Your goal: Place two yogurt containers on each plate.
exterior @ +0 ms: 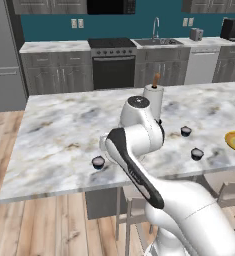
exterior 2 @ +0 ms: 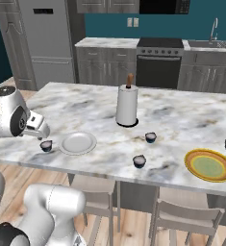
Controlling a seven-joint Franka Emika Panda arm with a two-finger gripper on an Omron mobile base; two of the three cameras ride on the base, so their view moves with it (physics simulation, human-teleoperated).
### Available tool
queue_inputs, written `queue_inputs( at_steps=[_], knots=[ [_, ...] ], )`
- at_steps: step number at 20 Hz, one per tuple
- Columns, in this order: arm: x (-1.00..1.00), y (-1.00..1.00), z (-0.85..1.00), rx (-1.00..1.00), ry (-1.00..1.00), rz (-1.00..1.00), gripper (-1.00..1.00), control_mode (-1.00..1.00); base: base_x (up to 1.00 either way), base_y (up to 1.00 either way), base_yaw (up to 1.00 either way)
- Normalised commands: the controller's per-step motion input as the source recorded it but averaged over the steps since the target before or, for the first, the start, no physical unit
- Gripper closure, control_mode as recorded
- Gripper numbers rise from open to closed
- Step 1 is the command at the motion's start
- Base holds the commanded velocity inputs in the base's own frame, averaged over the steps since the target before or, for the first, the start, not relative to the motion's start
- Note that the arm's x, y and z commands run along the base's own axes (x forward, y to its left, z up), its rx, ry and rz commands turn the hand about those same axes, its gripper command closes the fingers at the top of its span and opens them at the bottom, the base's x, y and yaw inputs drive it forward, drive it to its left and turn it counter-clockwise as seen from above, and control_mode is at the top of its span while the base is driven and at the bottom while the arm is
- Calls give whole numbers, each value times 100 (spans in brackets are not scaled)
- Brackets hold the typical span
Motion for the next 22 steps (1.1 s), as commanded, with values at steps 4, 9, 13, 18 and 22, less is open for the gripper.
queue_inputs(
  at_steps=[4, 9, 13, 18, 22],
  knots=[
    [39, 38, -29, 3, 12, -3, -100, -100, 0, 0, 0],
    [31, 36, -21, 0, 11, -2, -100, -100, 0, 0, 0],
    [42, 28, -42, 0, 6, -3, -100, -100, 0, 0, 0],
    [44, 0, -49, 0, 1, 0, -100, -100, 0, 0, 0],
    [44, -2, -38, 1, 0, 0, -100, -100, 0, 0, 0]
  ],
)
